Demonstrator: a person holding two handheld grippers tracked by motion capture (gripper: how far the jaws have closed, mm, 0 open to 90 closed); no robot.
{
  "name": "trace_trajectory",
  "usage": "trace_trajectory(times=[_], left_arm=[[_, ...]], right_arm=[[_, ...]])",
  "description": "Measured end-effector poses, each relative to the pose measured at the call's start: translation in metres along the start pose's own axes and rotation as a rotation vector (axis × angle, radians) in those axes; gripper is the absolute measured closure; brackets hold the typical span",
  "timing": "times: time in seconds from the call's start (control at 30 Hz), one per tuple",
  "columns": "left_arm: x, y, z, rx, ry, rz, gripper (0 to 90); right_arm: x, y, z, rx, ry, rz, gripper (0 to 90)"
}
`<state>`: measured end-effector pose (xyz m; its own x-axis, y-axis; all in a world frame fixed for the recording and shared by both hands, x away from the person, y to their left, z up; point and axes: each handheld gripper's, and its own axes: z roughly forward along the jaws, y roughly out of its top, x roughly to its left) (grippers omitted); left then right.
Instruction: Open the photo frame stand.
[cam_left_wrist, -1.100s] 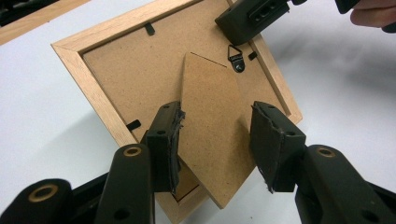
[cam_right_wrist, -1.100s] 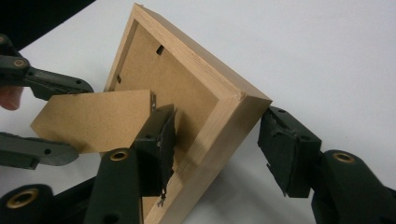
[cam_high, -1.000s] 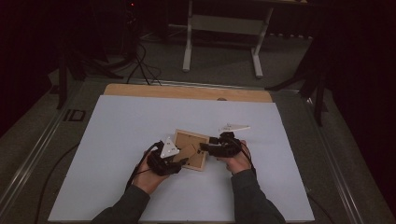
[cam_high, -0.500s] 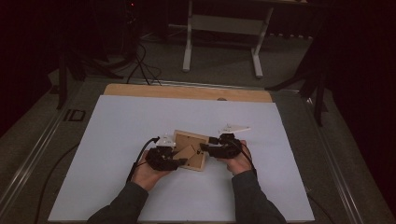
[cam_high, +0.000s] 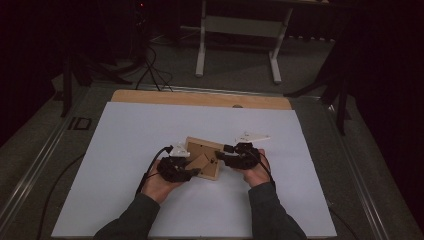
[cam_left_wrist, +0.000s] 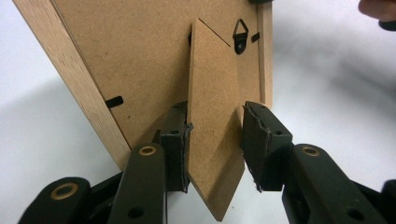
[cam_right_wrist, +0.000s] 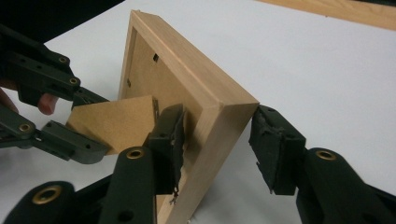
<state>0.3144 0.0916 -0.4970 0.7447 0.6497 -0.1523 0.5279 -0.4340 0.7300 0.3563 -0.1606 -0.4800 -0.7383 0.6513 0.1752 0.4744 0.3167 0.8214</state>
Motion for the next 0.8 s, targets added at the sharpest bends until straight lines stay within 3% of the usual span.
trace_trajectory(times=[0.3,0.8], left_arm=[[0.001,0.003,0.008,-0.005,0.015,-0.010,67.2],[0.005,0.007,0.022,-0.018,0.061,-0.016,70.6]], right_arm=[[0.001,0.008,-0.004,-0.029,0.001,-0.013,58.4],[0.004,0.015,-0.001,-0.011,-0.032,-0.065,58.4]])
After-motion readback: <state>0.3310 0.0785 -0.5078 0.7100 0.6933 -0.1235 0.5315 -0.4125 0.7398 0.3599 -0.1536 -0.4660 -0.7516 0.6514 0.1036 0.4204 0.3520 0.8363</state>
